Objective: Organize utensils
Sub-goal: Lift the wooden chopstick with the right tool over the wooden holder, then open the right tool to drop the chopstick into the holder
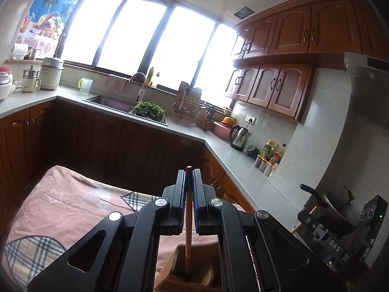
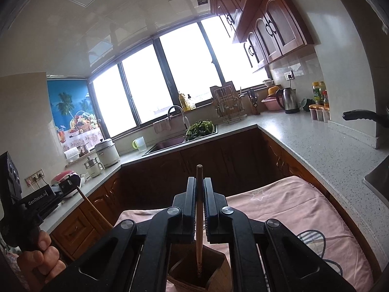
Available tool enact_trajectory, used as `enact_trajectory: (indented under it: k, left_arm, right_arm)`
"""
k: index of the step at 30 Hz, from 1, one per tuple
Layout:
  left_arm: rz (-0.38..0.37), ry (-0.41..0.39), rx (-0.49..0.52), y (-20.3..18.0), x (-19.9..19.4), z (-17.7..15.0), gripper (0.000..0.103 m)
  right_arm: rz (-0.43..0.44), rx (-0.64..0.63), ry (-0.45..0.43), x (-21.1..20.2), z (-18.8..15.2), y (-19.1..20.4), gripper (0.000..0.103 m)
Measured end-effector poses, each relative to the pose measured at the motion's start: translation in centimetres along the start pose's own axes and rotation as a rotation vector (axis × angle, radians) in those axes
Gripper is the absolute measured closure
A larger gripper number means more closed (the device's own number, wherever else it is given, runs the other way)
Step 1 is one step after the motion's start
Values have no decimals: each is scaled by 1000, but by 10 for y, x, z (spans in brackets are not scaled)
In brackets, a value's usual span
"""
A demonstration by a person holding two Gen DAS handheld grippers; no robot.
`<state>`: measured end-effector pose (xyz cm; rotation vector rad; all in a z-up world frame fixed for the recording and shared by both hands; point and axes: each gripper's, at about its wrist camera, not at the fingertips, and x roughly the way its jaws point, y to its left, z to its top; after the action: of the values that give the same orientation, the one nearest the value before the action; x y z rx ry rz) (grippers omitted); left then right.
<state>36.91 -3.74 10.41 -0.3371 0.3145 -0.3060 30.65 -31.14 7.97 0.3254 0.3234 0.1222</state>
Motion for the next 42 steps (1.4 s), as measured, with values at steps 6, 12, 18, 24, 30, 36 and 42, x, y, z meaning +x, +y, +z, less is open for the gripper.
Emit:
enact_trajectory:
  k: [6, 12, 18, 24, 30, 36, 42]
  left_arm:
    - [29, 50, -6, 6, 40, -36, 99]
    - [37, 110, 0, 6, 61, -58, 99]
    - [45, 152, 11, 9, 71, -70, 97]
    - [52, 172, 7, 11, 73, -66, 97]
    - [58, 177, 34, 7, 71, -66, 97]
    - [64, 188, 33, 8, 71, -64, 84]
    - [91, 174, 19, 11, 57, -61, 36]
  right_arm:
    - [-18, 7, 62, 35, -31, -9, 98]
    - [-17, 37, 120, 54, -54, -20, 98]
    - [-13, 46, 122, 52, -58, -22, 97]
    - [-14, 51, 148, 54, -56, -21, 93]
    - [-18, 67, 159, 56, -57, -24, 93]
    - [-19, 72, 169, 57, -55, -25, 88]
    - [-7, 92, 154, 48, -52, -27, 44]
